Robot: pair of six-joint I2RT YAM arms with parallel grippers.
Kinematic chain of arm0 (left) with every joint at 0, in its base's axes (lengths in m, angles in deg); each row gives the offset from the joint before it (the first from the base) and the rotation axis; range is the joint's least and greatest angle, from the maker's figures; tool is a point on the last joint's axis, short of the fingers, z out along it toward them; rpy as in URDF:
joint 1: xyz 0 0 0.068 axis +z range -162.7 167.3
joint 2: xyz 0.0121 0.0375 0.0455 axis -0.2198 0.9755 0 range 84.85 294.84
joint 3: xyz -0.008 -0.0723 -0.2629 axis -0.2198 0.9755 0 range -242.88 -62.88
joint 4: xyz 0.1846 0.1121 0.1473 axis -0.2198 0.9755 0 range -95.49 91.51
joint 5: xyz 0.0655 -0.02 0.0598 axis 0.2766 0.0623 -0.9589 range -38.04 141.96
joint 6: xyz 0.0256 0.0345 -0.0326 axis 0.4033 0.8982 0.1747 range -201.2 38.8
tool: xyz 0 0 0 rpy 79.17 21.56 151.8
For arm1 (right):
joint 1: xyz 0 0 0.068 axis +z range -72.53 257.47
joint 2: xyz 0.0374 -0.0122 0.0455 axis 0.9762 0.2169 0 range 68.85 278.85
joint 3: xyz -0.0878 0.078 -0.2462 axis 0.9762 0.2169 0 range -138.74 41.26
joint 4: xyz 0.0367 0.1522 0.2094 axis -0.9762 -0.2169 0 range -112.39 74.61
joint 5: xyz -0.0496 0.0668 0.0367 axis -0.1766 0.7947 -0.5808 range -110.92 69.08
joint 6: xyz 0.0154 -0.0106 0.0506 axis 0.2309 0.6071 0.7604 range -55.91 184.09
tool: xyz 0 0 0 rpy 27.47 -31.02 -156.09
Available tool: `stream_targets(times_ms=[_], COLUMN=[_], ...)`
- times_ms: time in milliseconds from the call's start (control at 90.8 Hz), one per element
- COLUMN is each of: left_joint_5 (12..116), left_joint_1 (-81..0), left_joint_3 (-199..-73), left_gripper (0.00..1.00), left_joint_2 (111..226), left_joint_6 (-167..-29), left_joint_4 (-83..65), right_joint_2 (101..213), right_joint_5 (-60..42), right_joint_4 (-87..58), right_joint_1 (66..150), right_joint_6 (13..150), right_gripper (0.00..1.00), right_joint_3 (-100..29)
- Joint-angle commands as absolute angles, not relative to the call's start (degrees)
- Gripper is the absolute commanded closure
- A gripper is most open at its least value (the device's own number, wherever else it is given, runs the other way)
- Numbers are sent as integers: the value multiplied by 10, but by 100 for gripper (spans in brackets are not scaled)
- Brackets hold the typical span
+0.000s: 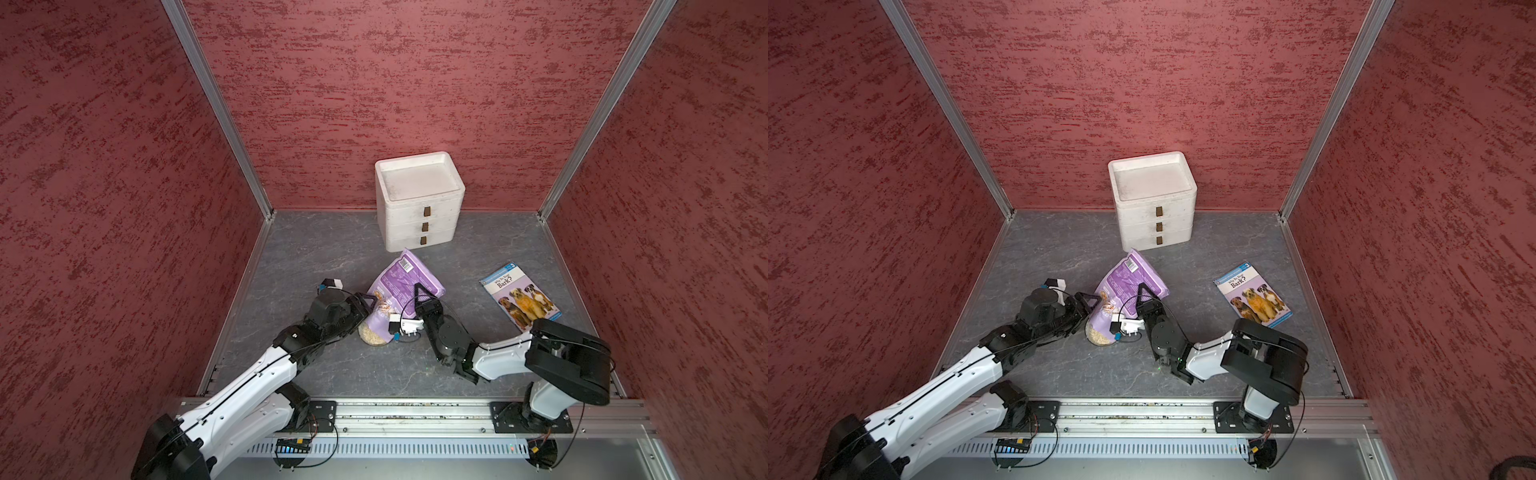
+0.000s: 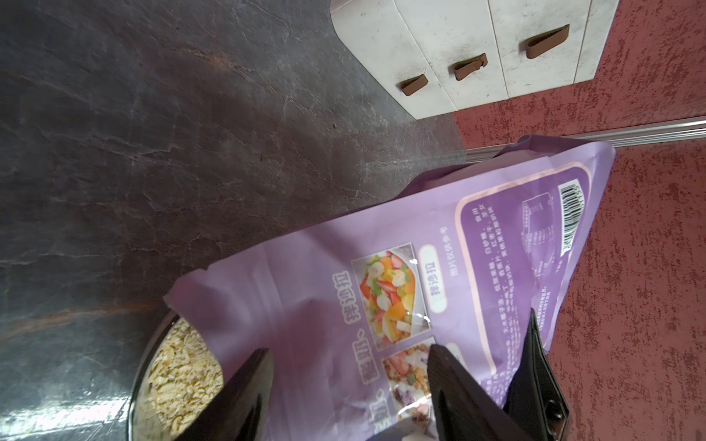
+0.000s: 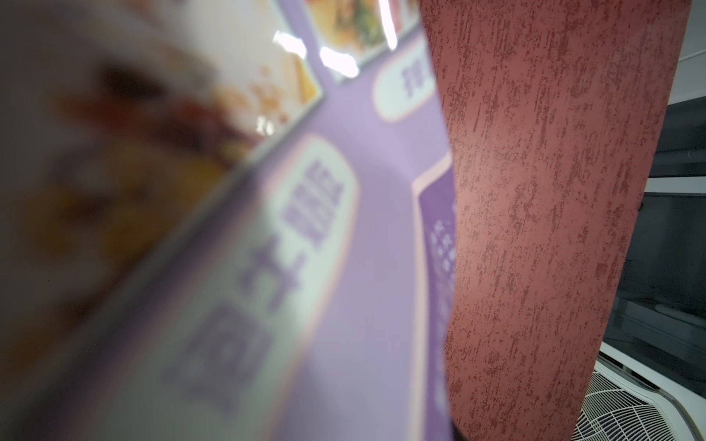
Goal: Pour the oats into the breakfast bowl
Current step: Pour the oats into the bowl.
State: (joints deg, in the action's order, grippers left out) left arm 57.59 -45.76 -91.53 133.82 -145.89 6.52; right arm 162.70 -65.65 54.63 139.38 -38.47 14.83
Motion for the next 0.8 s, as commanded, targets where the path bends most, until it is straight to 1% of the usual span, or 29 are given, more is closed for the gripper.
stream_targets(times_ms=[0,99,364,639,738,793], left_joint_5=[567,567,570,567,567,569], left_joint_1=[-456,-457,-457,-455,-454,-454], left_joint_3=[-915,-914,-915,-915,-914,-915], left_gripper=[32,32,32,32,32,32], left_joint_2=[1332,1333,1334,1332,1337,1340], left_joint_6=[-1455,-1457,-1456,-1457,-1457,-1457], left_joint_4=[70,68,69,71,65,62], right_joint_2=[1586,1565,1585,1550,1541,1560], right_joint_5=[-668,-669,-662,-659,-661,-665], right_joint_4=[650,650,650,649,564,636], right_joint_1=[1382,1378,1375,1373,1377,1377], right_joint_6=[-387,-371,-405,-413,-380,-402], right_gripper=[100,100,100,100,100,100], right_joint_3=[140,141,143,138,145,147])
